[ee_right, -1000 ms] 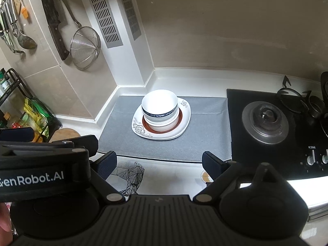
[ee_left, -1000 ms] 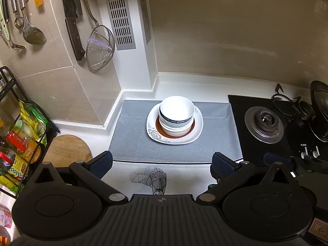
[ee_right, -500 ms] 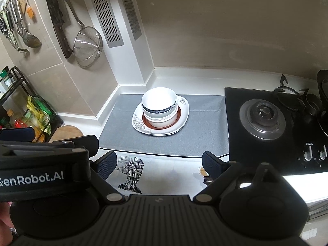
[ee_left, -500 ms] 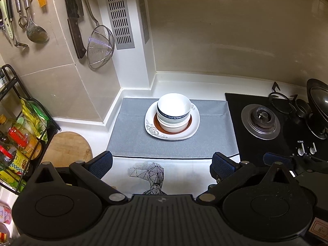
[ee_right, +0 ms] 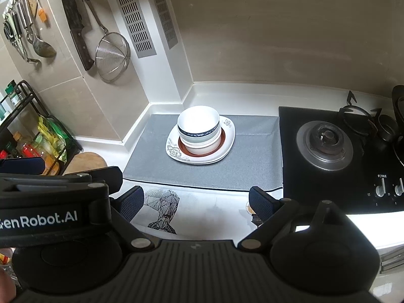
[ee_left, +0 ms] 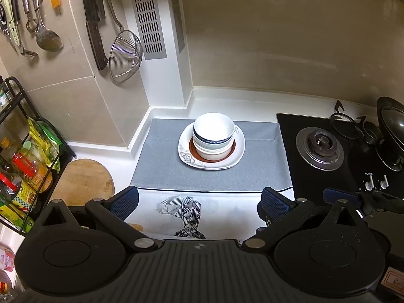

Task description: Organize plates and bowls

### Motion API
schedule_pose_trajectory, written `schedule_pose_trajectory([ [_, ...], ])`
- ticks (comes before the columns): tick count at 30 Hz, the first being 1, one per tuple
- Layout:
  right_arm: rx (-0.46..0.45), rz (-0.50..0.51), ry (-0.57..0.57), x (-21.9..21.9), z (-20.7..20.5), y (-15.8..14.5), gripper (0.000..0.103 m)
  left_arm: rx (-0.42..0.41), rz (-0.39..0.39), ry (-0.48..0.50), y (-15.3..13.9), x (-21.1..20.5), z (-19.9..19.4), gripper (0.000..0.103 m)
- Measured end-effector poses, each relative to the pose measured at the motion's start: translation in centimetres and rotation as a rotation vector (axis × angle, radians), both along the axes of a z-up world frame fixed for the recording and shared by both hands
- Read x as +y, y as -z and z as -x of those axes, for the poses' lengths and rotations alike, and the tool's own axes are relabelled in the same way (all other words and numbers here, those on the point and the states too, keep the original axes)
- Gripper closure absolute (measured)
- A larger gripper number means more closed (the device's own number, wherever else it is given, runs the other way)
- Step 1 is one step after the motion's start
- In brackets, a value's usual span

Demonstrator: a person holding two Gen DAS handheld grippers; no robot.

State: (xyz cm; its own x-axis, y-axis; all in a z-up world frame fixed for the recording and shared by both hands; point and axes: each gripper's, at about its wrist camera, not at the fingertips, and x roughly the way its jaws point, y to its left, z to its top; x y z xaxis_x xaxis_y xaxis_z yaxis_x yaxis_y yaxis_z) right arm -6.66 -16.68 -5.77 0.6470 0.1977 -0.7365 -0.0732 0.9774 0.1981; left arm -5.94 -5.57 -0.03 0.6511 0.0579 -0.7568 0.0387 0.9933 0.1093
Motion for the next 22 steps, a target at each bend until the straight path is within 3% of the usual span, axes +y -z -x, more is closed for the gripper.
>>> schedule_pose_trajectory([
  [22,0.023,-0.004,0.016,0.1,-0.8,1.1,0.010,0.026,-0.004,0.015,1.1,0.1,-1.2,0.000],
])
